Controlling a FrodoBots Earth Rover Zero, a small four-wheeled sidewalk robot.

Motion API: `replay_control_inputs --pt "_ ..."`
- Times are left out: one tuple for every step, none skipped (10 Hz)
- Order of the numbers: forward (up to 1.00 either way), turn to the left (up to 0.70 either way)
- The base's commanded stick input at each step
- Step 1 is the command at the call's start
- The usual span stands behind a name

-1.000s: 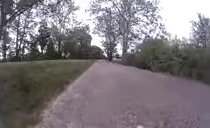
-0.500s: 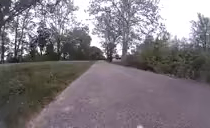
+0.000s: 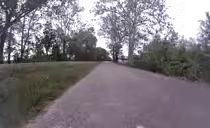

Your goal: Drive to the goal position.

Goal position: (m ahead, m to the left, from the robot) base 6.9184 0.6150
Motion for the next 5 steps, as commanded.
replay_control_inputs --pt "1.0 0.0" --pt "1.0 0.0" --pt "1.0 0.0" --pt "1.0 0.0" --pt "1.0 0.0"
